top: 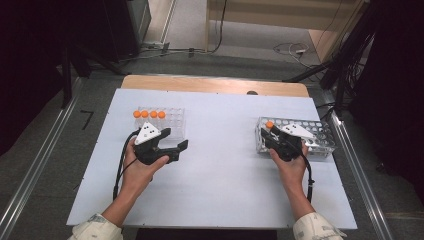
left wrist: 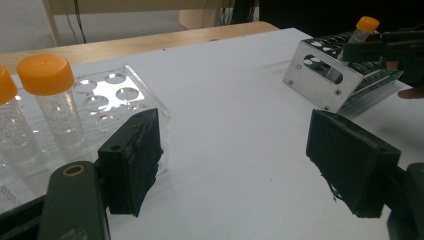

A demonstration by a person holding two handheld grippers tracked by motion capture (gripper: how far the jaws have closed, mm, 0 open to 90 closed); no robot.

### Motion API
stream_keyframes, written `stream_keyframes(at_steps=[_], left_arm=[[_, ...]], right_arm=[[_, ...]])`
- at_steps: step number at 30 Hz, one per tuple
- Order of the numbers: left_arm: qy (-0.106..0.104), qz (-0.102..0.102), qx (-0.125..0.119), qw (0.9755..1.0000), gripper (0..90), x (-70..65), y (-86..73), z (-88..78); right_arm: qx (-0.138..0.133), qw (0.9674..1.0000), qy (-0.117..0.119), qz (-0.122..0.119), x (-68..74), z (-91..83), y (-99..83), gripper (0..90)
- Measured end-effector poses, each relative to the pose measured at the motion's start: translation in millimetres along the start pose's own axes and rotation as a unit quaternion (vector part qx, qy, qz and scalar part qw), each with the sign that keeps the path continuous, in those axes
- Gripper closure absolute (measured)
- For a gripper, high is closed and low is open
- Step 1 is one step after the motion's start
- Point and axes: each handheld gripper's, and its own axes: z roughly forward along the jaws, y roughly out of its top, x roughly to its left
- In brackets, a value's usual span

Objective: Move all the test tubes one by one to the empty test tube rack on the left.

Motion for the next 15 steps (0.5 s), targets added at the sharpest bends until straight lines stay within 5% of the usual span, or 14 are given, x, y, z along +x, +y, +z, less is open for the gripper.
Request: stream_keyframes(at_steps=[8, 15], left_arm=[[0.000, 0.002, 0.003, 1.0000, 23.5, 0.0, -0.7, 0.4], [-0.002, 0.002, 0.002, 1.0000, 23.4, -1.0, -0.8, 0.7]], right_arm=[[0.001, 1.0000, 0.000, -0.005, -0.8, 1.6, 0.6, 70.6], [-0.002, 1.0000, -0.001, -0.008, -0.8, -0.1, 2.2, 71.4]])
